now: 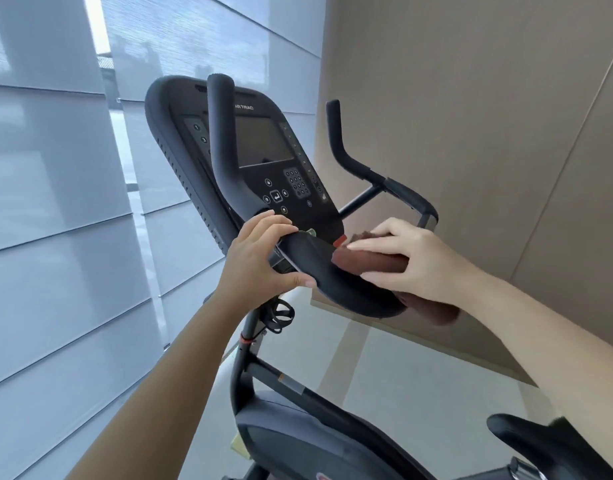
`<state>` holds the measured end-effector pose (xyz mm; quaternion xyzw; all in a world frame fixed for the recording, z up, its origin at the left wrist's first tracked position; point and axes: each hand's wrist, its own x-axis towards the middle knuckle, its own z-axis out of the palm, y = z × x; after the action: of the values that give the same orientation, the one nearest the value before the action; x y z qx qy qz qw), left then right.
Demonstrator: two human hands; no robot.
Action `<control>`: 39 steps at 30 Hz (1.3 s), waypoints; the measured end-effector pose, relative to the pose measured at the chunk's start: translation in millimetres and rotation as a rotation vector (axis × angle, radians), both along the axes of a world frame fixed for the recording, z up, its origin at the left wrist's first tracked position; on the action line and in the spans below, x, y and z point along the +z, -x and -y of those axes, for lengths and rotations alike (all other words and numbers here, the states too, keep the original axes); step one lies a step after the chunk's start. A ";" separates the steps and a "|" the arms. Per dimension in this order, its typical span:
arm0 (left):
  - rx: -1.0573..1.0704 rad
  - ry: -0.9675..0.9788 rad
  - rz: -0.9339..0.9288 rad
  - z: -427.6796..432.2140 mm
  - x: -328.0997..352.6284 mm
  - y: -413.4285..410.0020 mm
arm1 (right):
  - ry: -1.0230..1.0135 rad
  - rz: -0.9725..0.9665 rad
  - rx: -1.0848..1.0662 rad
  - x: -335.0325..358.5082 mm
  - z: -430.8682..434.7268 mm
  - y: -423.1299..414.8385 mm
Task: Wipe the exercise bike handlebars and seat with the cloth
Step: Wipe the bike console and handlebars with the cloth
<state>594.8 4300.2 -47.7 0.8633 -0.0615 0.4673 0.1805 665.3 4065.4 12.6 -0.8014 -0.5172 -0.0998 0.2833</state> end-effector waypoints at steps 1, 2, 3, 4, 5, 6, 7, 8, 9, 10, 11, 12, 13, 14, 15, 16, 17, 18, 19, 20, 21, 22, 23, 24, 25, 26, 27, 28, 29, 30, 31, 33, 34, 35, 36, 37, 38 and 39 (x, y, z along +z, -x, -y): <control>0.006 0.009 -0.004 0.4 0.0 -0.1 | -0.065 0.018 0.018 4.7 -16.0 0.1; 0.011 0.016 -0.010 0.3 -0.5 -0.3 | -0.103 0.035 0.046 5.6 -32.4 2.5; 0.012 0.026 -0.014 0.1 -1.2 -0.3 | -0.100 0.057 0.078 2.5 -46.4 6.1; 0.009 0.038 -0.019 0.2 -1.4 0.0 | -0.078 0.086 0.101 -3.4 -56.2 9.2; 0.005 0.049 -0.027 0.1 -1.4 0.0 | -0.061 0.120 0.113 -9.1 -60.7 10.4; 0.006 0.051 -0.036 0.2 -1.5 0.1 | -0.050 0.134 0.120 -12.7 -59.1 9.0; 0.011 0.052 -0.044 0.1 -2.1 0.0 | -0.041 0.126 0.130 -14.2 -52.8 6.5; 0.017 0.052 -0.049 -0.1 -2.5 0.0 | -0.037 0.116 0.144 -15.7 -43.6 2.9; 0.019 0.053 -0.050 -0.1 -2.7 -0.1 | -0.042 0.116 0.159 -18.9 -32.5 -1.1; 0.018 0.056 -0.049 -0.5 -3.4 -0.5 | -0.053 0.124 0.168 -24.2 -20.2 -4.9; 0.015 0.064 -0.047 -0.5 -4.0 -0.5 | -0.066 0.133 0.175 -30.8 -7.0 -8.0; 0.010 0.078 -0.046 -0.5 -4.2 -0.4 | -0.073 0.139 0.181 -38.0 6.6 -10.8; 0.005 0.095 -0.046 0.0 -4.0 -0.3 | -0.071 0.131 0.187 -44.4 19.5 -13.1; 0.000 0.112 -0.052 0.7 -3.5 0.0 | -0.060 0.112 0.190 -48.6 30.9 -15.7; -0.005 0.125 -0.061 1.5 -3.1 0.1 | -0.041 0.082 0.193 -48.6 39.1 -18.9; -0.008 0.131 -0.069 2.1 -2.8 0.2 | -0.025 0.047 0.197 -44.5 43.5 -22.8; -0.008 0.131 -0.076 2.1 -2.7 0.2 | -0.020 0.009 0.202 -36.9 43.0 -26.1; -0.007 0.127 -0.080 2.0 -2.6 0.1 | -0.044 -0.021 0.200 -27.6 38.0 -29.2; -0.007 0.123 -0.081 1.9 -2.6 -0.1 | -0.099 -0.042 0.186 -18.1 29.1 -32.4; -0.010 0.120 -0.078 1.8 -2.7 -0.7 | -0.164 -0.056 0.161 -9.7 16.9 -34.9; -0.012 0.116 -0.074 1.9 -2.7 -1.1 | -0.216 -0.075 0.136 -4.0 2.2 -35.1; -0.012 0.112 -0.071 1.5 -2.9 -1.3 | -0.238 -0.085 0.120 -1.6 -12.7 -33.2; -0.009 0.108 -0.065 0.9 -3.3 -1.3 | -0.218 -0.074 0.118 -3.3 -26.3 -29.2; -0.008 0.105 -0.060 0.6 -3.6 -1.2 | -0.170 -0.033 0.117 -8.4 -36.1 -24.2; -0.008 0.104 -0.057 0.4 -3.6 -1.5 | -0.120 0.013 0.111 -14.4 -40.5 -19.9; -0.012 0.103 -0.055 0.2 -3.8 -2.0 | -0.103 0.047 0.106 -19.6 -38.6 -17.9; -0.014 0.104 -0.049 -0.1 -4.0 -2.4 | -0.111 0.057 0.109 -24.2 -31.1 -18.3; -0.015 0.107 -0.042 -0.4 -4.6 -2.7 | -0.133 0.055 0.118 -28.5 -19.7 -21.3; -0.016 0.112 -0.037 -0.4 -5.2 -2.8 | -0.156 0.053 0.120 -34.2 -5.7 -25.9; -0.019 0.119 -0.036 0.2 -6.2 -3.1 | -0.175 0.055 0.106 -41.7 9.4 -30.8; -0.022 0.127 -0.037 1.3 -7.0 -3.1 | -0.188 0.047 0.079 -50.3 24.1 -35.4; -0.024 0.132 -0.035 2.4 -7.3 -3.1 | -0.222 0.010 0.022 -64.2 48.1 -41.9; -0.022 0.132 -0.033 2.9 -7.0 -2.7 | -0.241 -0.009 -0.006 -68.0 54.8 -43.3; -0.020 0.131 -0.033 3.3 -6.2 -2.3 | -0.268 -0.033 -0.038 -69.8 57.7 -43.8; -0.018 0.128 -0.037 3.7 -6.2 -2.2 | -0.319 -0.058 -0.080 -70.7 56.9 -43.0; -0.014 0.123 -0.043 4.1 -6.3 -1.9 | -0.406 -0.085 -0.126 -71.7 52.6 -40.1; -0.010 0.123 -0.050 4.1 -6.8 -1.5 | -0.514 -0.112 -0.168 -72.9 45.0 -34.9; -0.003 0.127 -0.058 4.8 -7.0 -1.1 | -0.624 -0.141 -0.205 -75.2 34.7 -27.4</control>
<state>595.8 4295.4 -54.8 0.8632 -0.0279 0.4448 0.2372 692.7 4030.6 -62.6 -0.7288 -0.3575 -0.2254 0.5387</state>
